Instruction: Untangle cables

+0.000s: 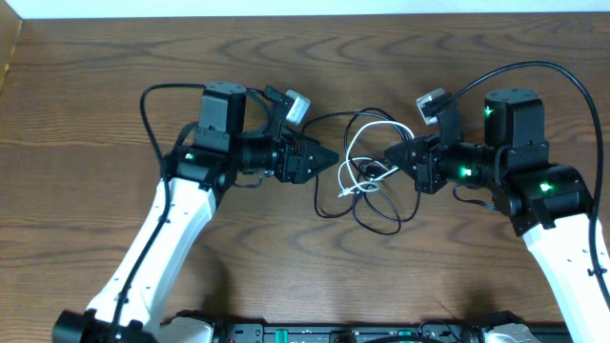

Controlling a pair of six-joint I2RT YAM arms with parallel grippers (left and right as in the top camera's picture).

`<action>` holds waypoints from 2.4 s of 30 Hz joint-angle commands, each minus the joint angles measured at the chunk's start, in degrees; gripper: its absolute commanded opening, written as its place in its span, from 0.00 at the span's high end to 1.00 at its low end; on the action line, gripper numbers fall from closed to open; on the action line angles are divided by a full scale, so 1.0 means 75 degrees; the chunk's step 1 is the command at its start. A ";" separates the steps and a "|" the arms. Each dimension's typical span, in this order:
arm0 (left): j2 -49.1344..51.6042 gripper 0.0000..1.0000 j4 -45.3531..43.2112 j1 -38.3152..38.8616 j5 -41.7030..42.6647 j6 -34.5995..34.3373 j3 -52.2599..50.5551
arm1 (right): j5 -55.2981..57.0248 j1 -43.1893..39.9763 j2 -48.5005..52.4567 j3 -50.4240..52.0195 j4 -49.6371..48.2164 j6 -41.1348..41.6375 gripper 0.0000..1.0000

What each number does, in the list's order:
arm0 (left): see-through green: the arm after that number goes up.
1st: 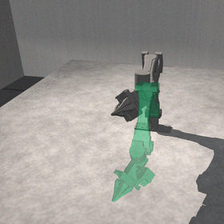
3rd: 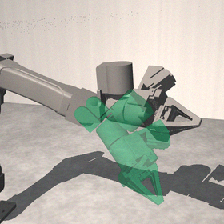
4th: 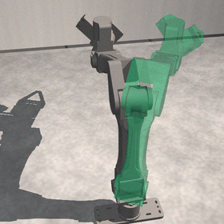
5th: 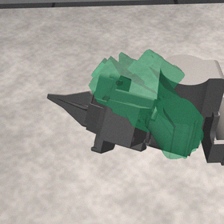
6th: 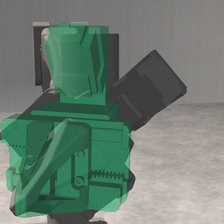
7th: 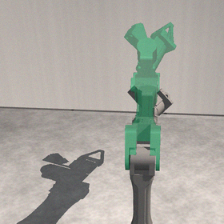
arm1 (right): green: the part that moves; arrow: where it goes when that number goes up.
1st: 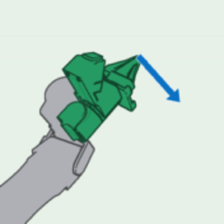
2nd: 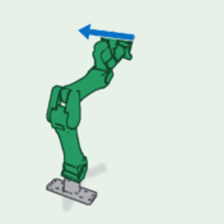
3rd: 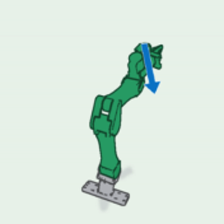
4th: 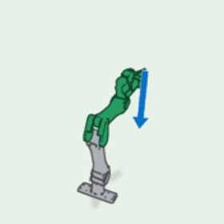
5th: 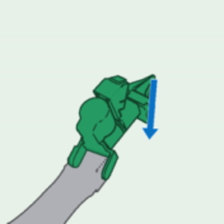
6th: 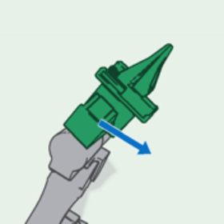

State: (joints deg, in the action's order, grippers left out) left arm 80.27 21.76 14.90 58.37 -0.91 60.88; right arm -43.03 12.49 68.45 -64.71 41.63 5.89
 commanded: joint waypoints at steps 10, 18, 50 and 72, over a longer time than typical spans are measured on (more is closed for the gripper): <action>0.0580 0.32 -0.0685 0.0498 0.0560 0.0140 0.0111 | -0.1209 -0.0052 -0.0125 -0.0099 0.0067 0.0006 0.99; 0.0580 0.42 -0.1708 0.0775 0.0530 -0.0402 0.0111 | -0.1230 0.0017 -0.0125 -0.0099 0.0315 -0.0085 0.99; 0.0338 0.92 -0.1684 0.0775 0.0128 -0.0810 0.0114 | 0.4613 0.0347 0.0463 -0.0099 0.1612 0.0312 0.50; -0.1087 0.92 -0.1000 0.0766 -0.0685 -0.0857 0.0114 | 0.1224 0.0664 0.1174 -0.0099 0.0592 -0.0224 0.01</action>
State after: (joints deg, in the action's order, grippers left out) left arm 72.49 14.37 20.88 54.04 -7.33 60.88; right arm -26.28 16.97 77.73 -64.73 46.28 6.68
